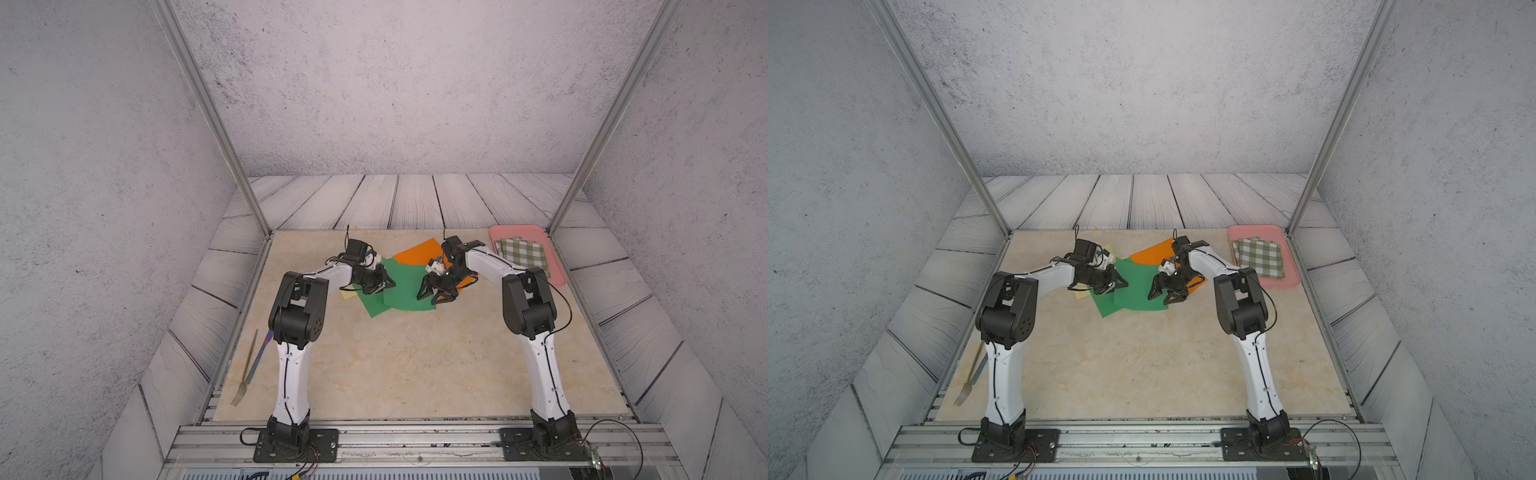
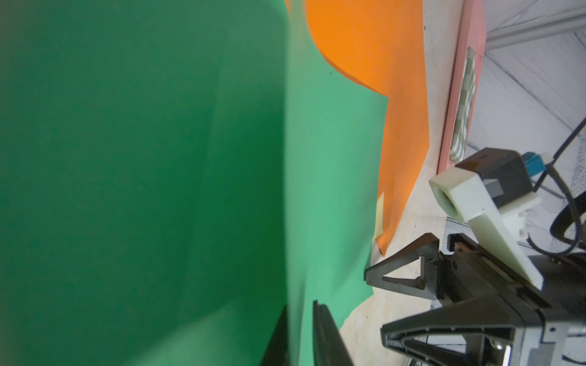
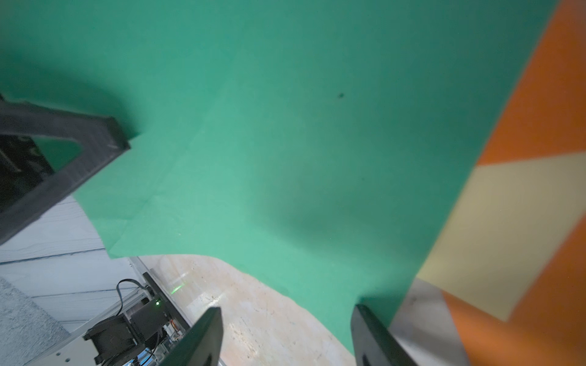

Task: Sort the scattered colored papers by color
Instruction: Pick up the colored paper from the center of the board.

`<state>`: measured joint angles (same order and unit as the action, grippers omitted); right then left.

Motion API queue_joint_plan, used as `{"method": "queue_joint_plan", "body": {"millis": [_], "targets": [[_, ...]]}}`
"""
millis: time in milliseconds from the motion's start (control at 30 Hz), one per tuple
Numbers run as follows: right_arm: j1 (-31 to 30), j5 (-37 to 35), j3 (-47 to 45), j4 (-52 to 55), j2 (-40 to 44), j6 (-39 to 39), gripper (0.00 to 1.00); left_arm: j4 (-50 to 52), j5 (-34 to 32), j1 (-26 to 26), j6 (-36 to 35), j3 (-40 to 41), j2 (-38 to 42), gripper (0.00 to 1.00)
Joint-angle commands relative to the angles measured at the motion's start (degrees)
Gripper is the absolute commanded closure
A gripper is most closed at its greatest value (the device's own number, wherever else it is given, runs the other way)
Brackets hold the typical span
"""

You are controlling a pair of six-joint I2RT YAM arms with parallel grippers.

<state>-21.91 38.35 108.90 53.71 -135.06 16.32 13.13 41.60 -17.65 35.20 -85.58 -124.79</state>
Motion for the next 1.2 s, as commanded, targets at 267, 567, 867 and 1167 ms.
{"method": "queue_joint_plan", "body": {"millis": [267,567,867,1167], "targets": [[-0.2,-5.0,-5.7,-7.5,7.3,1.4,0.23,2.4,0.5,-0.1,-2.9,-0.8,2.1,1.0],[6.4,0.4,-4.6,-8.8,14.1,6.5,0.2,14.1,16.6,4.1,-18.3,-6.7,4.3,1.0],[8.3,10.7,-14.7,-20.5,15.6,13.5,0.2,16.3,26.5,6.2,-21.1,-6.2,7.1,1.0],[8.2,18.6,-22.9,-43.0,18.7,22.9,0.21,-1.0,35.8,6.2,-7.5,-1.5,10.4,1.0]]}}
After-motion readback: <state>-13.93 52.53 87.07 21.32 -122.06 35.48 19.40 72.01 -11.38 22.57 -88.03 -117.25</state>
